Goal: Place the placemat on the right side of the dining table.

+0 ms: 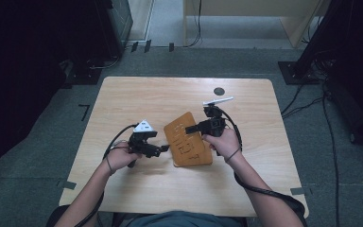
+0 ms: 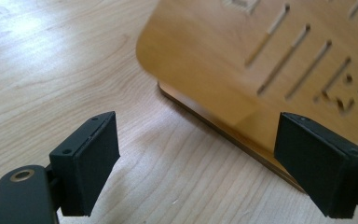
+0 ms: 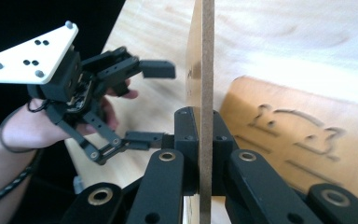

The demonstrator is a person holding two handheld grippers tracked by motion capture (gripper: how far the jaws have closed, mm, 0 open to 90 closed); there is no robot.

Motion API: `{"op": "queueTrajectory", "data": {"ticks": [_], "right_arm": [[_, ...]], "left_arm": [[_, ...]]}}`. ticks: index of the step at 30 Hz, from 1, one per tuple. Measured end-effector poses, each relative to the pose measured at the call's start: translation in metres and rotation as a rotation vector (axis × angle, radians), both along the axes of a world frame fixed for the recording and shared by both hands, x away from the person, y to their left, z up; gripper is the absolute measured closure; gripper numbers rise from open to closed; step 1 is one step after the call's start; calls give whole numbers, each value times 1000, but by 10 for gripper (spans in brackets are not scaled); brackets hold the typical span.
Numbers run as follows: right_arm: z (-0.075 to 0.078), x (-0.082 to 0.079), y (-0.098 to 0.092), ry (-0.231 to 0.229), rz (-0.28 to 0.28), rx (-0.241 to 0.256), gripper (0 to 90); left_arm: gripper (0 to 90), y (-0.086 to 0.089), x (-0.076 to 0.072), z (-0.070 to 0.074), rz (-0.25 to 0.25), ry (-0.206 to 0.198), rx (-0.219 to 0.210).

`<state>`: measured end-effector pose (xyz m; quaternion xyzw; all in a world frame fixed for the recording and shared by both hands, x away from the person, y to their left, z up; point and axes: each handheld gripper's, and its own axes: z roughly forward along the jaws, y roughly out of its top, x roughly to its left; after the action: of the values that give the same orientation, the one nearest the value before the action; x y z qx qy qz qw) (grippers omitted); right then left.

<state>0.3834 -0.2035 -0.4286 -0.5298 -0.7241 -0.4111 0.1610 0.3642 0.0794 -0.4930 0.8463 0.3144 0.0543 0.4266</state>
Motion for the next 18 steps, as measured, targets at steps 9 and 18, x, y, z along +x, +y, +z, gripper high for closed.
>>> {"op": "queueTrajectory", "data": {"ticks": [9, 18], "right_arm": [[13, -2, -7, -127, -31, -112, 875], [23, -4, -14, -215, -60, -183, 875]], "left_arm": [[131, -3, 1, -9, 4, 12, 48], [131, -1, 3, -15, 18, 16, 73]]}}
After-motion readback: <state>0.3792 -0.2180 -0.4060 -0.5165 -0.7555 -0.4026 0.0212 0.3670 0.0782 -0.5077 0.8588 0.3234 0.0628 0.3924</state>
